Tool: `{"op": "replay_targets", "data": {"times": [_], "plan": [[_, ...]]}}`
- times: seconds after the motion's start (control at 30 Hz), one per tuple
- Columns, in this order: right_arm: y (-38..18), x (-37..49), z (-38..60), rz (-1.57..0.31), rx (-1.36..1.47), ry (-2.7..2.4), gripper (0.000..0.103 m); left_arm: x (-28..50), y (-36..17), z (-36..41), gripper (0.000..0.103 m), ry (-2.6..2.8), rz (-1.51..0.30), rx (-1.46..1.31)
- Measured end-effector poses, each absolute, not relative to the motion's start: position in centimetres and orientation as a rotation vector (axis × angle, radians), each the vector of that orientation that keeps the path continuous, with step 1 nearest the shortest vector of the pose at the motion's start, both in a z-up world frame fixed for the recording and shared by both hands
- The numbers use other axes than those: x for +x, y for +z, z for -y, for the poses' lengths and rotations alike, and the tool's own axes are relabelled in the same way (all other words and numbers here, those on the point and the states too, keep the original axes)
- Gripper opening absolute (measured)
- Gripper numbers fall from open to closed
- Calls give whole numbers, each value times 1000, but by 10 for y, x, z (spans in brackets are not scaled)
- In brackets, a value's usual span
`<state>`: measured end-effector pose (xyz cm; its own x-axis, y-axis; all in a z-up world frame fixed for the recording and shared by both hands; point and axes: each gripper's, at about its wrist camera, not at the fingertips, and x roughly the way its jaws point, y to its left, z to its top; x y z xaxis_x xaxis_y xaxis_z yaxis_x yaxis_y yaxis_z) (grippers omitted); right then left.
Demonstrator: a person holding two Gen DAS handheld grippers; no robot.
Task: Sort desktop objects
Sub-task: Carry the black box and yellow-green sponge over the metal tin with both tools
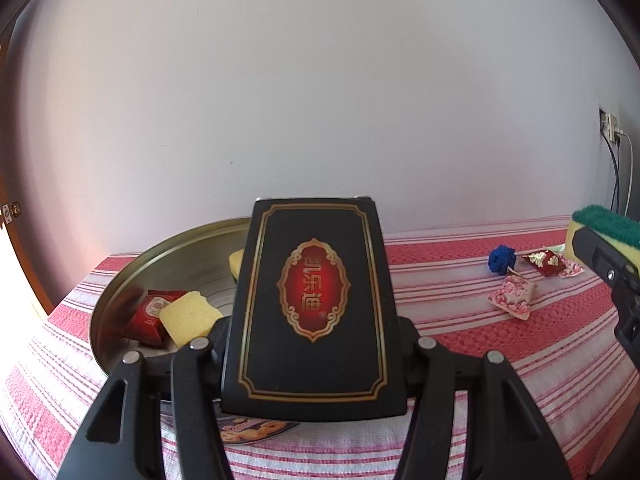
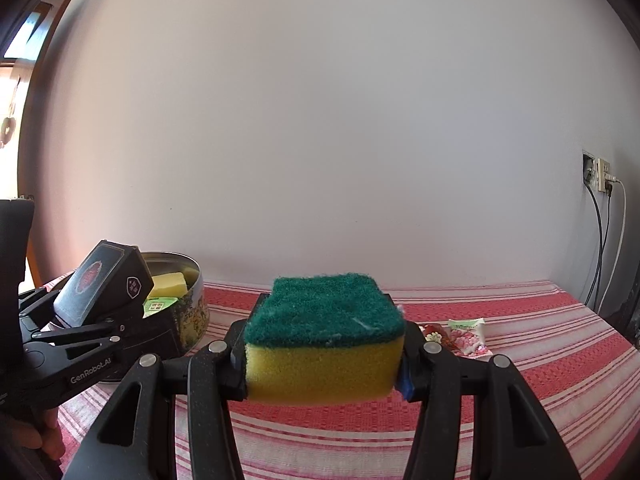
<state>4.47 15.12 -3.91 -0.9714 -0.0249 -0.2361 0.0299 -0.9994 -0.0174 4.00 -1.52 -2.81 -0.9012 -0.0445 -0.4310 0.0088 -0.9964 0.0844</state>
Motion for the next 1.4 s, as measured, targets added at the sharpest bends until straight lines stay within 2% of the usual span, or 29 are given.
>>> {"op": "replay_targets", "data": {"times": [0.13,0.27,0.4,0.63,1.4], "plan": [[-35,43,-134,16,379,-3066,54,39,-24,27,56,-3034,135,654],[-26,43,-109,84,372,-3043,54,40,-23,42,56,-3040,67,639],[-19,44,-89,79,336,-3030,55,42,-18,50,56,-3028,87,589],[-12,40,-66,129,315,-3001,55,40,-11,71,56,-3003,13,616],[-3,-17,6,97,363,-2889,55,4,-13,156,56,-2764,-153,763]]}}
